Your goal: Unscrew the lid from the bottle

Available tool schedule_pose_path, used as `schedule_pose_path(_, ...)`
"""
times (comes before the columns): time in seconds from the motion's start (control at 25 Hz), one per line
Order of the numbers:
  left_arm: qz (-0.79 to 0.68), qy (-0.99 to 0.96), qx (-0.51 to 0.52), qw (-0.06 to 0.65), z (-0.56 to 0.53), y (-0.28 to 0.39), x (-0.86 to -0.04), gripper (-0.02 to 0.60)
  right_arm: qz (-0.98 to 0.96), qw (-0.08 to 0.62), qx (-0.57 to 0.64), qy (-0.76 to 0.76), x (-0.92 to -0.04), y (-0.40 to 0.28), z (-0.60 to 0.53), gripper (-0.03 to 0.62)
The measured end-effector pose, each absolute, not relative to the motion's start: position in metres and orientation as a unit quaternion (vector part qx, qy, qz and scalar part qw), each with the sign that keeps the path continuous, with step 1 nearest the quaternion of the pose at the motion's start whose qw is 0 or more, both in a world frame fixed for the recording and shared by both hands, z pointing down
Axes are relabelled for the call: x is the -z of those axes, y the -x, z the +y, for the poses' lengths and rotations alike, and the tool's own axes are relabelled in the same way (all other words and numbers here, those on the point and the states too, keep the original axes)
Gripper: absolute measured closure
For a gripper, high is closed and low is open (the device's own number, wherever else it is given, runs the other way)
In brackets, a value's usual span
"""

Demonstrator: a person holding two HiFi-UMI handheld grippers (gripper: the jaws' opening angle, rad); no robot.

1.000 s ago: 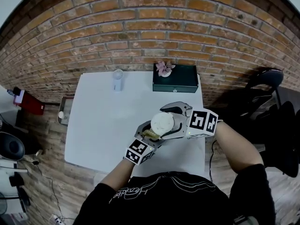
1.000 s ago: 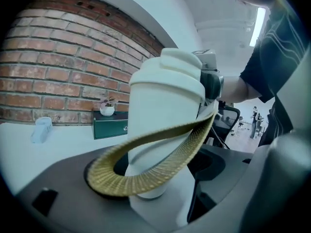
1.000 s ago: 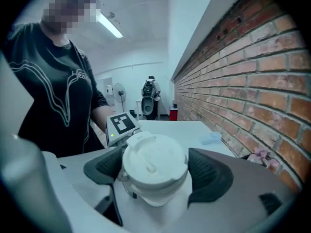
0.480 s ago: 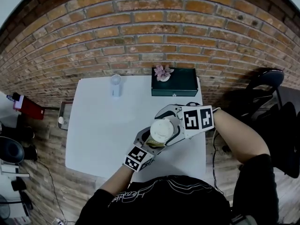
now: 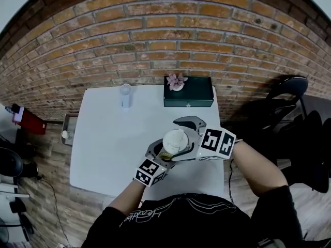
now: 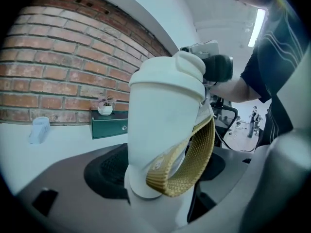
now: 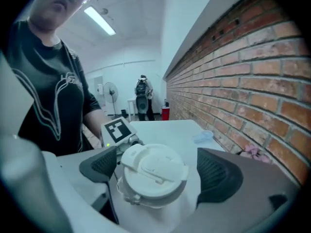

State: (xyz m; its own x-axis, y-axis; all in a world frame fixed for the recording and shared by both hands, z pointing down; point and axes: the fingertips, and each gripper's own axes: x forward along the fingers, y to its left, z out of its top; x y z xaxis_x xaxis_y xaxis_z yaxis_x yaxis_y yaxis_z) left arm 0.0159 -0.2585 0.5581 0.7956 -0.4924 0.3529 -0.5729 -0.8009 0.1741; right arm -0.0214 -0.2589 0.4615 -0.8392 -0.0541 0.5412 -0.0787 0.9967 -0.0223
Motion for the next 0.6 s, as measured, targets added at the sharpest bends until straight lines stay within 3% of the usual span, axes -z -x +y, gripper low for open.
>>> schedule_pose_path(0.32, -0.290, -0.937, -0.138, 0.136, -0.258, -0.016, -0.558, 0.204, -0.954, 0.215, -0.081, -0.192, -0.466, 0.022, -0.265, 0.079)
schedule_pose_path(0.6, -0.294, -0.937, -0.134, 0.137, -0.259, -0.016, -0.558, 0.204, -0.944, 0.206, -0.085, -0.245, -0.477, 0.017, -0.269, 0.122)
